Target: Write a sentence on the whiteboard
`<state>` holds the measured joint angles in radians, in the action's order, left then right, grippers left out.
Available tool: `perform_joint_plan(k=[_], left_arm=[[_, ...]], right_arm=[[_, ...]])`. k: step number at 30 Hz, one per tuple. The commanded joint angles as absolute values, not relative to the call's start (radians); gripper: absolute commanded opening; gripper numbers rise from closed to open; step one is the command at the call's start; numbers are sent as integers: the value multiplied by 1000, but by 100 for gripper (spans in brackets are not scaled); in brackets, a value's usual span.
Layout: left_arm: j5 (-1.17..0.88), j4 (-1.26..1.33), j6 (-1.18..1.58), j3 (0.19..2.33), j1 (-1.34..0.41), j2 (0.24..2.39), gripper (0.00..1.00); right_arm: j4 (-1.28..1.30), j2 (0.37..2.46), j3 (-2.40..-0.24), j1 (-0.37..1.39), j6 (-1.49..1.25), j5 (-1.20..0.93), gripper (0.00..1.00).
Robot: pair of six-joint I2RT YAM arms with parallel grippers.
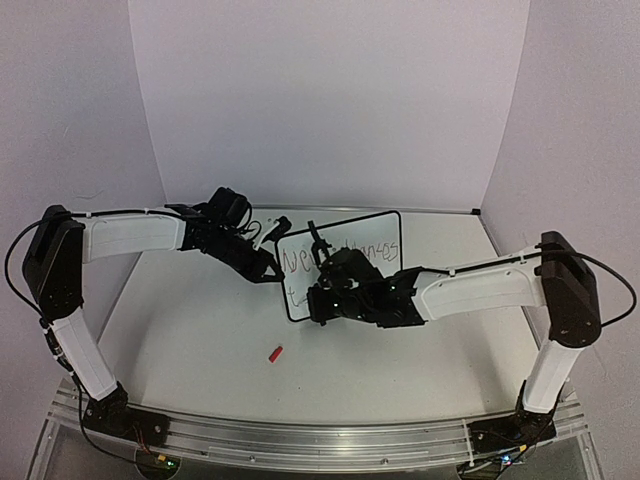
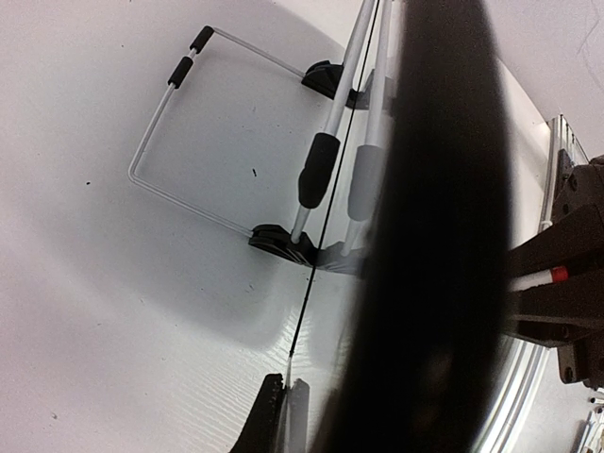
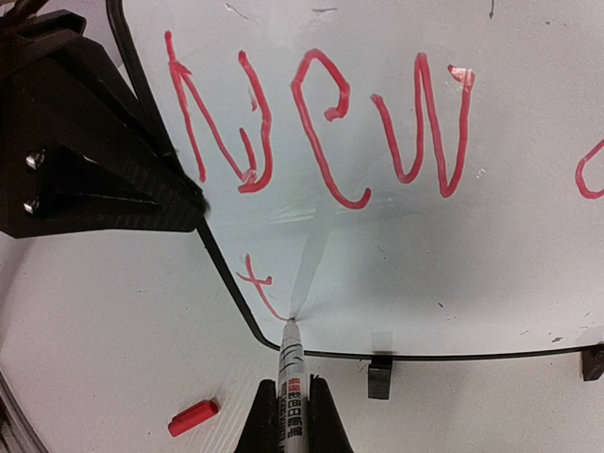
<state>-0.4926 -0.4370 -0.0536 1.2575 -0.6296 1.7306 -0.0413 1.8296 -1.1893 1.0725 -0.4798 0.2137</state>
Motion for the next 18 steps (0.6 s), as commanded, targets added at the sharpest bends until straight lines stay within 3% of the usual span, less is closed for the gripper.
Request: perform_joint_plan(k=[1, 8, 18], left_arm=[[-483, -468, -66, 1299, -640, 1696, 0], [-484, -468, -66, 1299, -643, 1698, 0], [-483, -468, -66, 1300, -644, 1702, 0]], right_arm=[[-46, 1760, -1193, 1068, -472, 252, 0], [-54, 1681, -1159, 1069, -473, 265, 0], [-54, 1743, -1201, 1068, -452, 265, 0]])
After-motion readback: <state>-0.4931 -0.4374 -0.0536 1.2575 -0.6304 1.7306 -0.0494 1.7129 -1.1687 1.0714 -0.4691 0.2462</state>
